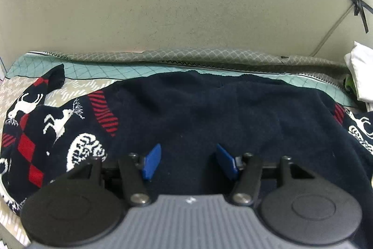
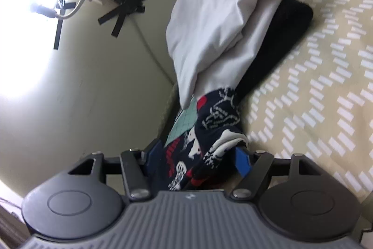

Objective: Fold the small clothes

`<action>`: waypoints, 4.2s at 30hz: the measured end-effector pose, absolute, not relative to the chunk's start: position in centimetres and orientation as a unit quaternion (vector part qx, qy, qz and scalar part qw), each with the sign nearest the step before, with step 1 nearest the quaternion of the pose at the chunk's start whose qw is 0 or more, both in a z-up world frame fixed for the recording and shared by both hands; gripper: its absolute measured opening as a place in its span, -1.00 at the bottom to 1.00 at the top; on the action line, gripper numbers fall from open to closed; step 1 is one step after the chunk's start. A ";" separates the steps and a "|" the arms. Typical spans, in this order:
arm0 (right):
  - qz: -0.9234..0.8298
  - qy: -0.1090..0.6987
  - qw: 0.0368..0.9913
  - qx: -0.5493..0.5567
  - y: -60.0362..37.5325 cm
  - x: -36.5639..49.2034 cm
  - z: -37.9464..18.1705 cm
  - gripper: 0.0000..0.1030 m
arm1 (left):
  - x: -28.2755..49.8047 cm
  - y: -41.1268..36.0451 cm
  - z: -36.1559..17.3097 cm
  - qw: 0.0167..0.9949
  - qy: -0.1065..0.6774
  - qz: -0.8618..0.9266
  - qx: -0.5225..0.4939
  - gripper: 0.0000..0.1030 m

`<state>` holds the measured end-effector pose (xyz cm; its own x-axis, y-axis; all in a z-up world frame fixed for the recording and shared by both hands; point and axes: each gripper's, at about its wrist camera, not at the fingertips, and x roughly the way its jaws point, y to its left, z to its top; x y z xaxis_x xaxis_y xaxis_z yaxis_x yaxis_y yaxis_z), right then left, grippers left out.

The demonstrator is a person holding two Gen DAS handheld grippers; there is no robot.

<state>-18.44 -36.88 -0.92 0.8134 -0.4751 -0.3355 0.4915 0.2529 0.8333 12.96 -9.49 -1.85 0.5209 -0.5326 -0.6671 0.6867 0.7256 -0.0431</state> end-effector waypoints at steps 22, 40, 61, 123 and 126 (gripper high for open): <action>-0.423 0.023 0.890 0.167 -31.5 -11.5 5.7 -0.94 | 13.4 -8.9 -1.8 0.860 0.342 -0.366 0.097 0.11; -0.198 0.158 0.947 0.197 -30.5 -12.5 4.1 0.18 | 13.4 -8.8 -1.9 0.860 0.340 -0.368 0.095 0.18; -0.354 0.131 0.915 0.141 -34.0 -11.9 8.0 -0.98 | 13.5 -8.8 -2.1 0.858 0.339 -0.373 0.098 0.23; -0.088 0.179 0.948 0.249 -25.8 -5.8 -0.5 0.34 | 30.8 15.4 16.7 0.958 0.268 -0.090 -0.048 -0.81; -0.090 0.175 0.946 0.258 -26.0 -6.1 -0.5 0.34 | 27.7 11.7 18.0 0.949 0.264 -0.169 -0.041 -0.81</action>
<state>-6.11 -26.04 -0.54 0.9224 -0.0807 -0.3778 0.2613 0.8506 0.4563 27.75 11.68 17.95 0.8028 -0.3429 -0.4878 0.2993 0.9393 -0.1676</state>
